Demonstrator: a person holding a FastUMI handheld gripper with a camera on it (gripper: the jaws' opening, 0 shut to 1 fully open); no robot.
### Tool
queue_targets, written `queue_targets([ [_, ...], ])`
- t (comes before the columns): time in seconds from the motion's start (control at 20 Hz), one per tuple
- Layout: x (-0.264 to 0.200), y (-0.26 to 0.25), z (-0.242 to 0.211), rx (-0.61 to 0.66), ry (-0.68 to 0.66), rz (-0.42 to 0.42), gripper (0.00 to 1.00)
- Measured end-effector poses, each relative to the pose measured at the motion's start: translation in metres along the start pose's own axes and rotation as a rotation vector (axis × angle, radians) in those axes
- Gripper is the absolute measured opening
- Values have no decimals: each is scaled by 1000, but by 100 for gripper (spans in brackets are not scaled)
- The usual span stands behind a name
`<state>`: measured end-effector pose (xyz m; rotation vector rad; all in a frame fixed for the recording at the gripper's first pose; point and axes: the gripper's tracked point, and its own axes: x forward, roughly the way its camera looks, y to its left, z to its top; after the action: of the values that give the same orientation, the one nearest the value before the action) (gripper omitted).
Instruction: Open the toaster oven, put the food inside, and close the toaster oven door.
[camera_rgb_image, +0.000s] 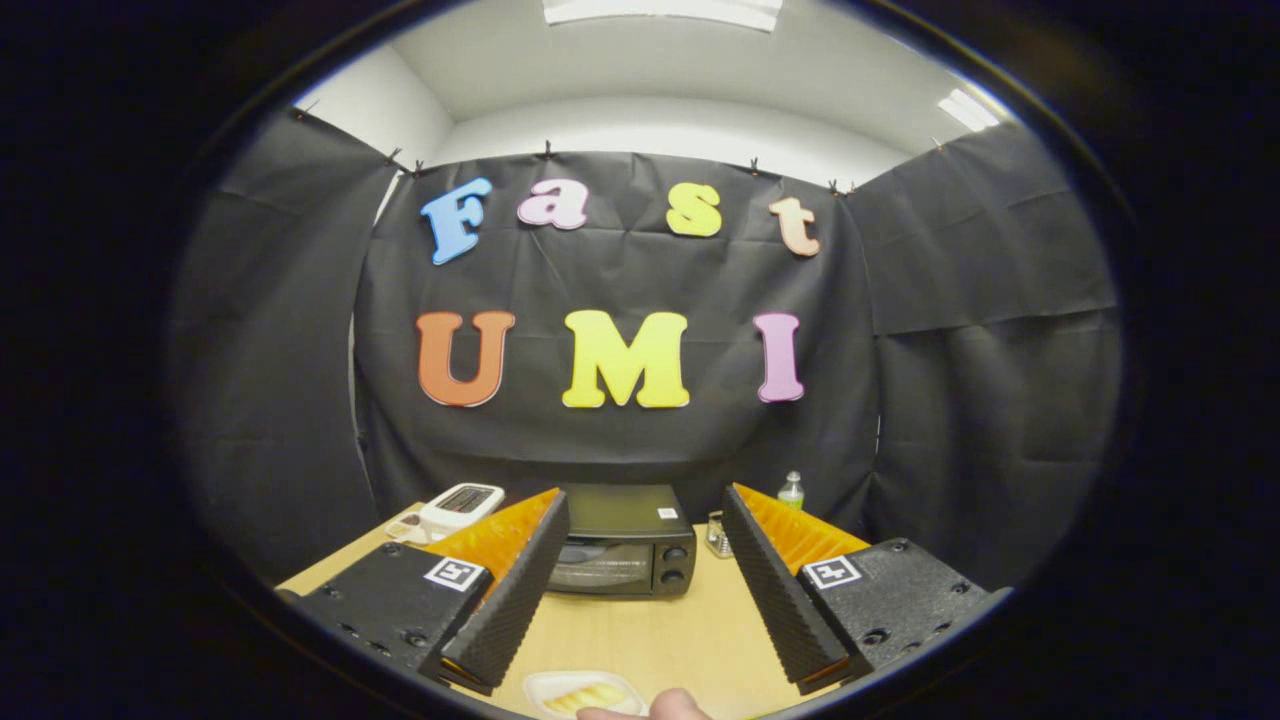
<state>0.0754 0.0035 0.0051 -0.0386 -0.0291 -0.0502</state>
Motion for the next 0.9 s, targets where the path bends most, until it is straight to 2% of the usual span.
queue_targets([
  [0.45,96,55,-12,58,9,83,100],
  [0.9,203,85,-79,91,80,108,100],
])
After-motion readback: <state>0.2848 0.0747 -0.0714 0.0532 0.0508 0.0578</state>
